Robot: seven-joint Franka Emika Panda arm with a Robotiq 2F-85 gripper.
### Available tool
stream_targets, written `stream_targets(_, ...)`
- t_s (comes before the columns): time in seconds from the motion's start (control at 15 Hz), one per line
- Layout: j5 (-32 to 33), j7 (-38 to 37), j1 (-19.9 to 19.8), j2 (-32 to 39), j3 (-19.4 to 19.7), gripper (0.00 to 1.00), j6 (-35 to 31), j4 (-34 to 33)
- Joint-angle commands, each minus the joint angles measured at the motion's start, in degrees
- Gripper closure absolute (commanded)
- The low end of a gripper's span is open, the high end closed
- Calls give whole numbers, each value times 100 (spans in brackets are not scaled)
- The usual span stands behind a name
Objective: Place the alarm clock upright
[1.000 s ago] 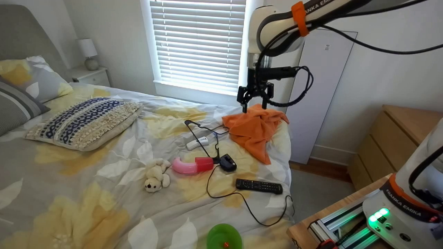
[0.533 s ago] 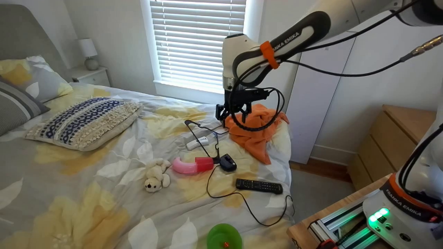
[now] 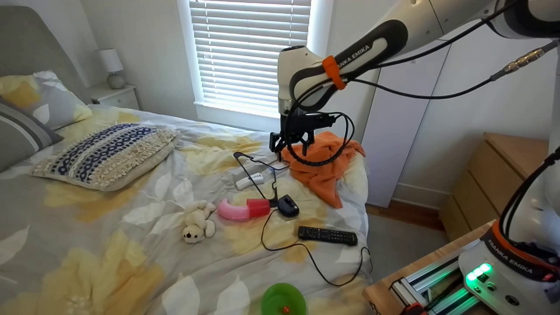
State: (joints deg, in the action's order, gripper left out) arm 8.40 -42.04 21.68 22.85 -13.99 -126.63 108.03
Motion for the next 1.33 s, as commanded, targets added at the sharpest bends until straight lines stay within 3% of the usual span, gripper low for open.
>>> stream_targets(0.0,-28,-15,162,128,182,0,86,-147)
stream_targets(0.47,-41,11,435,1669,474,0,461,-1396)
stream_targets(1.27,-498,257,430,3603,751,0,782,-3209)
